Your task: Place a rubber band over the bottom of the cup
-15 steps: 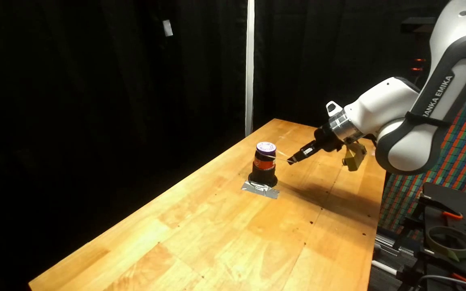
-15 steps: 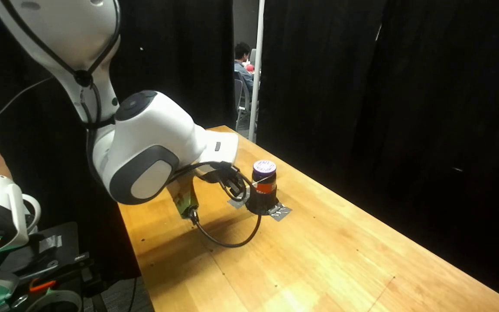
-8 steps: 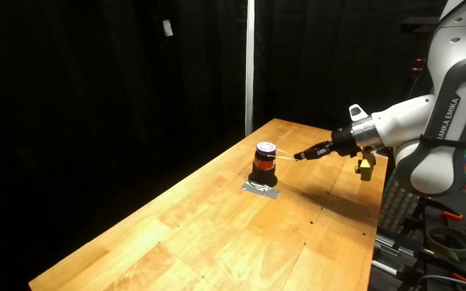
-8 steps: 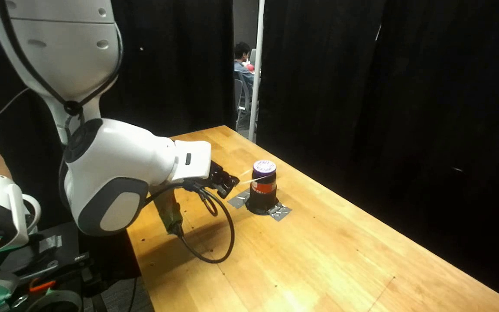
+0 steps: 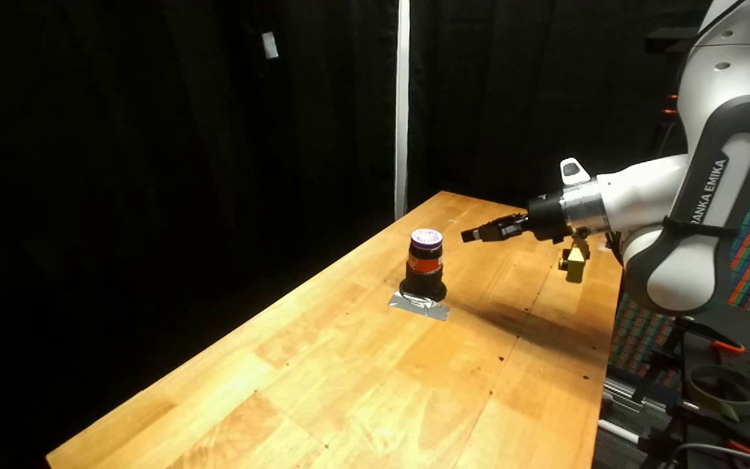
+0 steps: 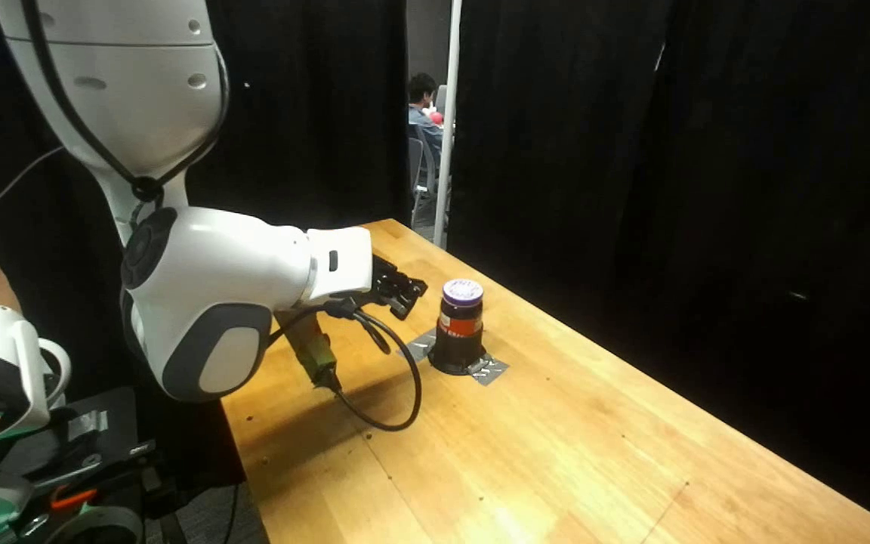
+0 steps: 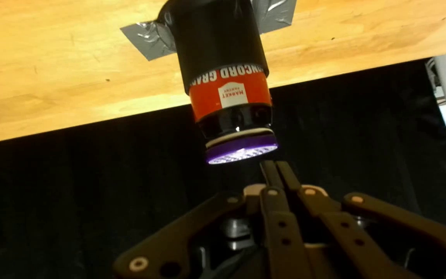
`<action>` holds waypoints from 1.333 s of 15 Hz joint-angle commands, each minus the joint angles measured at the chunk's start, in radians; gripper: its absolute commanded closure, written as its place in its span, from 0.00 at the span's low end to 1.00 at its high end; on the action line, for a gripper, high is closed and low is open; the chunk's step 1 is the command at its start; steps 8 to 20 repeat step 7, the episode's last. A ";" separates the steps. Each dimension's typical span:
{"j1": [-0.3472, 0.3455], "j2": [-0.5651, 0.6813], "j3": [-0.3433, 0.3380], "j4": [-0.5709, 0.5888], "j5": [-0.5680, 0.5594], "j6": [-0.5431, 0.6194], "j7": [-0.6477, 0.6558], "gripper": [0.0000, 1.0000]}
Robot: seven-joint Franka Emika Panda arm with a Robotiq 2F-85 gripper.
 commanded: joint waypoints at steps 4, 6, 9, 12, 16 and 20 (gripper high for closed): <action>-0.010 -0.016 0.016 -0.006 -0.017 -0.005 -0.004 0.85; -0.012 -0.013 0.016 -0.022 -0.025 -0.005 -0.004 0.69; -0.012 -0.013 0.016 -0.025 -0.027 -0.005 -0.004 0.68; -0.012 -0.013 0.016 -0.025 -0.027 -0.005 -0.004 0.68; -0.012 -0.013 0.016 -0.025 -0.027 -0.005 -0.004 0.68; -0.012 -0.013 0.016 -0.025 -0.027 -0.005 -0.004 0.68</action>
